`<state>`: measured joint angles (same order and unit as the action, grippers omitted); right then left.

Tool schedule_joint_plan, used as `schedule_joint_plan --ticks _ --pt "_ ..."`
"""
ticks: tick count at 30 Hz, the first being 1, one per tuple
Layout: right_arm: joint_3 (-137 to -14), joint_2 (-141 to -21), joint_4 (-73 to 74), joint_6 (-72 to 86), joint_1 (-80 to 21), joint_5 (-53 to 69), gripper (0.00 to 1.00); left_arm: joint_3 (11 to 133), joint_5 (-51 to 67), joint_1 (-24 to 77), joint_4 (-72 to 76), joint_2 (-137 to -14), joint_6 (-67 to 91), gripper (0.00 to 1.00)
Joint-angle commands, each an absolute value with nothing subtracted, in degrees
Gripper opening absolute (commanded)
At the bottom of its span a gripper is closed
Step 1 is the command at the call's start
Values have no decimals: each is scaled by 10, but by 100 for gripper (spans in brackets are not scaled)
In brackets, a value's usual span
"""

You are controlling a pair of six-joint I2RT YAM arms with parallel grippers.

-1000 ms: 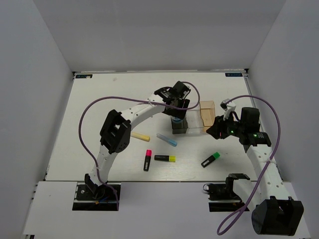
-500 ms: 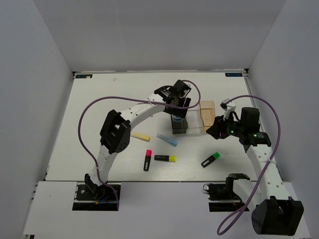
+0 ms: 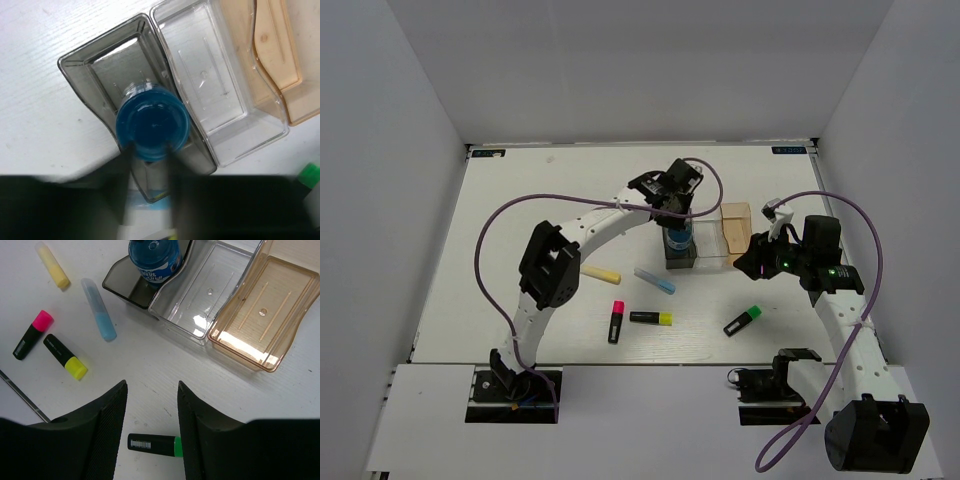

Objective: Sort the stationery into containers
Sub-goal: Place the stationery into the container, then grab a piece of stationery with the left arm

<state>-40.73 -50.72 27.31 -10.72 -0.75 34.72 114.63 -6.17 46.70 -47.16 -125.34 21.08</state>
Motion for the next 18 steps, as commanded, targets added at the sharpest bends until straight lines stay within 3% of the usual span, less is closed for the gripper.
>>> schedule_joint_plan --ticks 1,2,6,9,11,12,15,18 --pt "-432 -502 279 -107 -6 354 49 1097 -74 470 -445 -1193 214 14" --pt "-432 -502 279 -109 -8 355 49 1079 -101 471 -437 -1141 225 1" --pt "-430 -500 279 -110 -7 356 36 926 -248 447 -406 -1007 322 0" --pt "-431 -503 279 -109 -6 359 39 807 -279 382 -450 -919 464 37" --pt "-432 -506 286 -112 -6 361 59 749 -251 317 -469 -878 545 61" --pt "-432 -507 287 -112 -6 361 78 738 -243 286 -482 -871 572 67" --pt "-437 -514 293 -116 -6 361 81 714 -214 240 -519 -876 629 75" --pt "-439 -514 290 -118 -8 361 79 718 -202 201 -544 -899 657 75"
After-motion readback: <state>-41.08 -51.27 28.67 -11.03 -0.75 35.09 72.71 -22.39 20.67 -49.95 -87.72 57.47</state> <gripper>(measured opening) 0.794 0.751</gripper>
